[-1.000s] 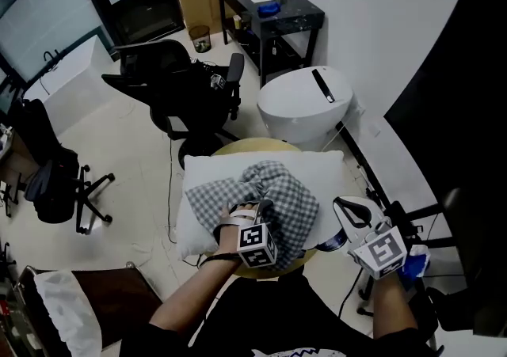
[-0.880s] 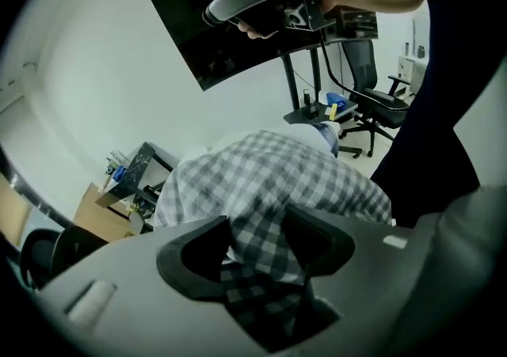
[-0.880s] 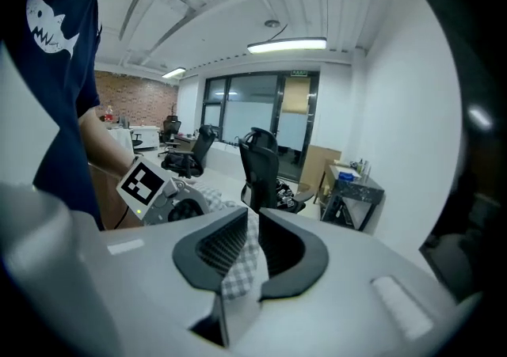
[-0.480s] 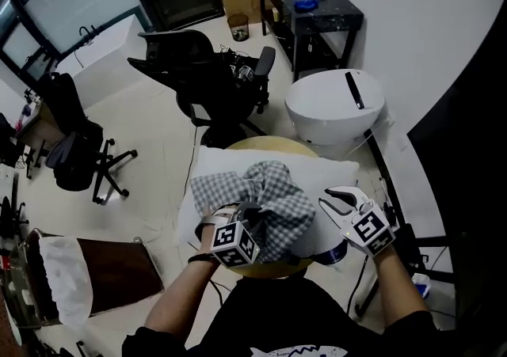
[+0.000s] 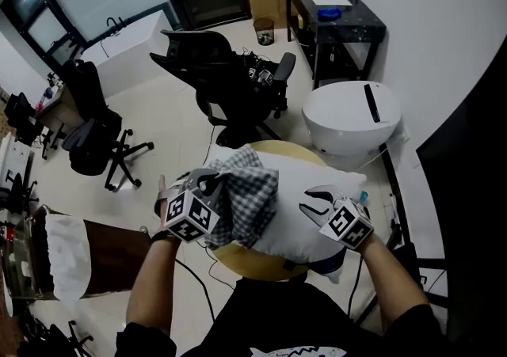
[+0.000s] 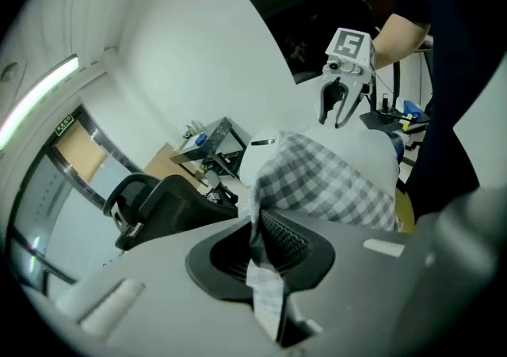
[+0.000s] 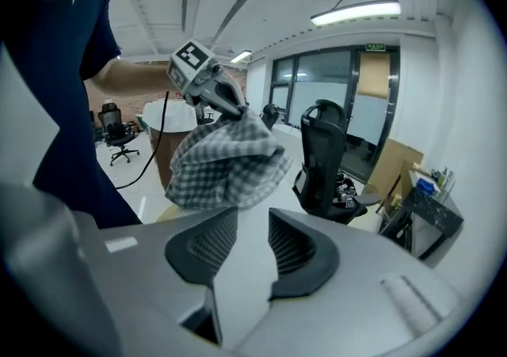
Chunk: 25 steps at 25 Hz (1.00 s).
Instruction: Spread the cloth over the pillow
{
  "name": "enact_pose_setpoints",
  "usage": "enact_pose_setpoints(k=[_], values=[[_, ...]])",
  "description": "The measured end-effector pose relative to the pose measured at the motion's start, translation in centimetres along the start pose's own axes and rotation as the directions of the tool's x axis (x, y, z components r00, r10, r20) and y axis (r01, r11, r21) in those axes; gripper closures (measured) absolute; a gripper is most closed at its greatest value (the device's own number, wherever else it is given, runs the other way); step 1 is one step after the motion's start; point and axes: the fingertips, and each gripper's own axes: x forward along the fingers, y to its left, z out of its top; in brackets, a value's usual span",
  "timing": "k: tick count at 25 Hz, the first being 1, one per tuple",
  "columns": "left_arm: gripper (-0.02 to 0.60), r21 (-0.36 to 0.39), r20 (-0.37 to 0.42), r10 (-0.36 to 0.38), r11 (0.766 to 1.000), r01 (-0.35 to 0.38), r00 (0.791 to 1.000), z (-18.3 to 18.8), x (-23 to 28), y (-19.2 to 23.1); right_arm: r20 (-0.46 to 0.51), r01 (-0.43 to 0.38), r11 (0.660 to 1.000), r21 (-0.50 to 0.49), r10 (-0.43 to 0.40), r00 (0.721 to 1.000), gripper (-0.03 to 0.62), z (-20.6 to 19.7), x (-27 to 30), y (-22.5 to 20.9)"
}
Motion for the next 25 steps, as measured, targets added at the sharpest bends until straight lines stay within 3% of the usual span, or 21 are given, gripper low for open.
enact_pose_setpoints(k=[5,11,16,19,21,24,25], values=[[0.574,-0.079,-0.015,-0.007,0.997,0.006,1.0,-2.6,0.8,2.0,-0.005,-0.065,0.995,-0.077,0.065,0.998,0.45,1.9,3.4,0.1],[0.572,-0.183,-0.096,-0.074,0.982,0.055,0.993,-8.5,4.8,1.4,-0.107,-0.126,0.984,-0.122,0.113,0.988,0.437,1.8,8.4,-0.3],[0.554,-0.221,-0.086,-0.121,0.97,0.1,0.989,-10.8,6.2,0.6,-0.149,-0.159,0.978,-0.134,0.139,0.979,0.411,2.1,11.2,0.5],[0.483,-0.224,-0.057,-0.108,0.97,0.092,0.993,-10.4,5.2,1.3,-0.151,-0.164,0.976,-0.142,0.143,0.978,0.401,2.9,12.1,0.8],[0.405,-0.192,-0.047,-0.056,0.98,0.046,0.997,-9.3,3.0,2.1,-0.166,-0.168,0.973,-0.155,0.142,0.976,0.404,3.3,12.6,1.0],[0.397,-0.138,0.044,0.075,0.988,-0.068,0.996,-4.8,-1.8,2.2,-0.187,-0.145,0.973,-0.18,0.111,0.976,0.488,3.3,13.0,0.7],[0.4,-0.135,0.103,0.079,0.989,-0.064,0.992,-2.5,-3.0,1.0,-0.19,-0.135,0.974,-0.183,0.099,0.977,0.525,3.3,12.9,0.5]])
